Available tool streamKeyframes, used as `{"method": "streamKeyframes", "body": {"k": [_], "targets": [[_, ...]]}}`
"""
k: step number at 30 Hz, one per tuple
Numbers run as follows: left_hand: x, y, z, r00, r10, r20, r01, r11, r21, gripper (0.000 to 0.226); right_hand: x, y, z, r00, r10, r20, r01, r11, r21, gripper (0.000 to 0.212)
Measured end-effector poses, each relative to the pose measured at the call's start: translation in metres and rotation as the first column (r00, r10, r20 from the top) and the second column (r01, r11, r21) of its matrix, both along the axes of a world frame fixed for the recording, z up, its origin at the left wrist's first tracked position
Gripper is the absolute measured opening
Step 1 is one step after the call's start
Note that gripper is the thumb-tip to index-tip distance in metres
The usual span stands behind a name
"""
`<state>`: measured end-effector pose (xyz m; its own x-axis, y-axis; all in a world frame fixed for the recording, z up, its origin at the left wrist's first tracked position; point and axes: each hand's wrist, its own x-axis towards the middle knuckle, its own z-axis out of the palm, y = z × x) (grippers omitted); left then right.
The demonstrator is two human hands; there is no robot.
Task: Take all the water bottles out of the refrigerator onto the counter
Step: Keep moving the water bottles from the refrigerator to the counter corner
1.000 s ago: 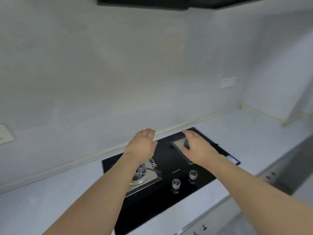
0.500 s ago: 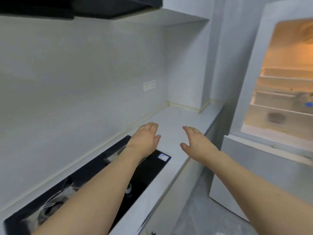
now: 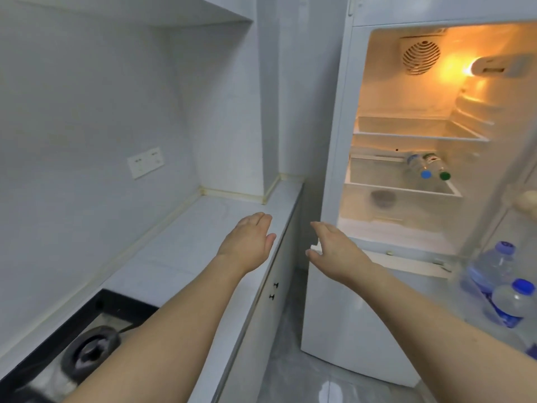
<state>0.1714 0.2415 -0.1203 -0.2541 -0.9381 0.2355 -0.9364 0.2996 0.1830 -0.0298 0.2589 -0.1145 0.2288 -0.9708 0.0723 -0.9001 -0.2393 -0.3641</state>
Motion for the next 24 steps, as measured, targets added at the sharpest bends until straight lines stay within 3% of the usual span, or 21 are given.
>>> {"method": "streamKeyframes", "body": {"k": [7,24], "targets": [[-0.042,-0.113,0.008,0.992,-0.13,-0.003,0.13,0.992,-0.004,0.048,-0.037,-0.088,0.01,0.991,-0.136,0.01,0.136,0.991,-0.007,0.063],[-0.205,-0.247,0.019,0.912,-0.399,-0.097,0.402,0.916,0.016,0.045,-0.192,-0.186,0.026,0.9,-0.43,0.071,0.433,0.9,-0.052,0.054]]}}
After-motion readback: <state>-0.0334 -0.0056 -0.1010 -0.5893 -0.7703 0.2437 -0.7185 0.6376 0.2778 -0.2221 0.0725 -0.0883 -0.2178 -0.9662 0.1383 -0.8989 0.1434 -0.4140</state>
